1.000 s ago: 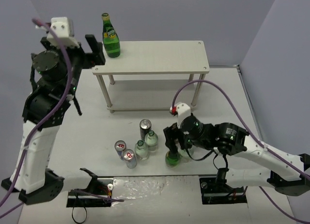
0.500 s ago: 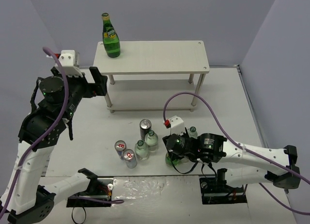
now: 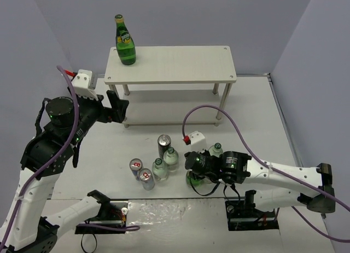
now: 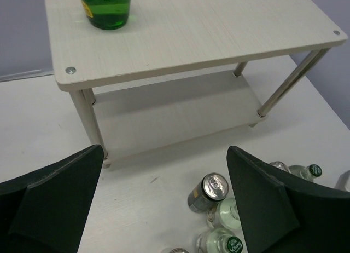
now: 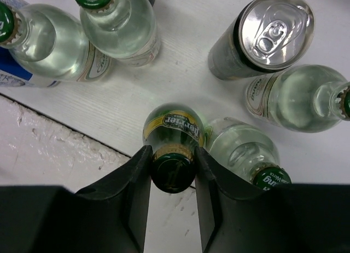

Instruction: Place and organize the beverage onto the shelf

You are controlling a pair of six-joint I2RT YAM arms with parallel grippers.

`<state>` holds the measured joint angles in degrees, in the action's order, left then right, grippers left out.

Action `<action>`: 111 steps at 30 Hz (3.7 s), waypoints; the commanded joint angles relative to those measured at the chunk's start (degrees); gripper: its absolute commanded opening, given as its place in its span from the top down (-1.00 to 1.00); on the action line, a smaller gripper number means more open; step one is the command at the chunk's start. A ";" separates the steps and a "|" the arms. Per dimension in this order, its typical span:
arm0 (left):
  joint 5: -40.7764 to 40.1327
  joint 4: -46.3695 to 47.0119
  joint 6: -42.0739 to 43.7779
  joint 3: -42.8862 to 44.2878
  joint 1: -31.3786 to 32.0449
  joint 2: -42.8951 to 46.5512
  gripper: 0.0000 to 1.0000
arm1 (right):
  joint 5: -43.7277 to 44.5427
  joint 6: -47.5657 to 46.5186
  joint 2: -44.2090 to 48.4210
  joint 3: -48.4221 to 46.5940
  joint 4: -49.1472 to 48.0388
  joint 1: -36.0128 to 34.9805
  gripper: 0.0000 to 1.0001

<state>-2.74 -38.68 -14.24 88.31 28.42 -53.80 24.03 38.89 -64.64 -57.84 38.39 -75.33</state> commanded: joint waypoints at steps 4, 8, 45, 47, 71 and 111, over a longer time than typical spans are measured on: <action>15.82 14.47 2.11 -10.25 1.37 4.22 -0.88 | 0.48 -4.70 -0.57 -18.12 2.82 -0.52 1.00; 29.85 24.77 0.45 -16.84 1.46 8.00 -0.88 | 4.25 -8.03 -2.67 -31.31 12.55 -0.43 1.00; 25.16 44.65 17.76 -9.83 24.39 -20.12 0.75 | -1.71 -33.80 -21.05 -77.42 11.63 13.28 1.00; 22.62 45.09 17.49 -9.39 25.10 -19.59 0.95 | -1.27 -32.92 -20.35 -76.11 10.57 13.54 1.00; -21.00 10.38 6.60 24.80 16.40 -22.66 0.95 | 10.86 -29.93 -7.43 -60.02 0.54 14.25 -1.00; -8.77 24.97 5.89 23.13 -6.36 -30.48 0.95 | 8.58 -30.37 -8.22 -49.30 -2.53 17.14 -1.00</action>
<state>-13.02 -22.59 -8.93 106.02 22.20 -84.71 33.63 8.86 -72.01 -108.31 38.09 -58.89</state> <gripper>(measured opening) 0.630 0.999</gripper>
